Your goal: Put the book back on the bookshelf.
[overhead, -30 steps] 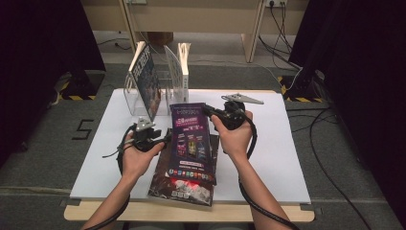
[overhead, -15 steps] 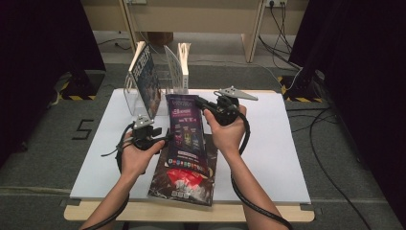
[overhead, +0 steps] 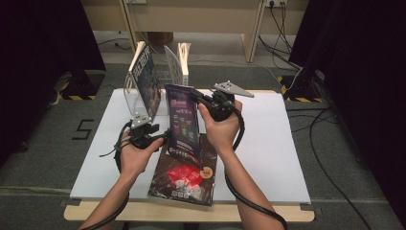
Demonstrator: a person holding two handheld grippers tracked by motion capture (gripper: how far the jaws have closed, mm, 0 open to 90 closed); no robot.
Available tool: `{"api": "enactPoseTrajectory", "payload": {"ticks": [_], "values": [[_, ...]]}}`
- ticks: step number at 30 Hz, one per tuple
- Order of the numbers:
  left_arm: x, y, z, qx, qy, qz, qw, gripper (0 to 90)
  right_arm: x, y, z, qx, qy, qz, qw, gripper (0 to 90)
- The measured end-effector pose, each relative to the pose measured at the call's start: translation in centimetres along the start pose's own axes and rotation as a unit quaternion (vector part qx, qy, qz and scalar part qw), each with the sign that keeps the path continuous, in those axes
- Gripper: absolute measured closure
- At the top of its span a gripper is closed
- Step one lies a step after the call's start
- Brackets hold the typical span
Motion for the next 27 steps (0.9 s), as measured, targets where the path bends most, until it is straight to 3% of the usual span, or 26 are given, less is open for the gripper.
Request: {"api": "enactPoseTrajectory", "payload": {"ticks": [9, 19, 27], "values": [[0.5, -1.6, -0.9, -0.007, -0.016, 0.018, 0.9997, 42.4, -0.5, 0.8, -0.5, 0.007, -0.007, -0.003, 0.9999, 84.9], [0.5, -1.4, -1.0, -0.008, -0.021, 0.012, 0.9997, 42.4, -0.6, 1.1, -0.8, 0.008, -0.018, -0.004, 0.9998, 84.9], [1.0, -2.3, -1.4, -0.007, -0.040, 0.024, 0.9989, 42.0, -1.0, 1.4, -1.2, 0.014, -0.027, 0.000, 0.9995, 84.9]]}}
Point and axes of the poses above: each handheld gripper's, and its own axes: x roughly backward along the jaws, z roughly out of its underside, y roughly to its left, the point moved 6 cm from there along -x, roughly forward along the jaws, and after that the axes turned 10 degrees about x, right-handed, at the moved point
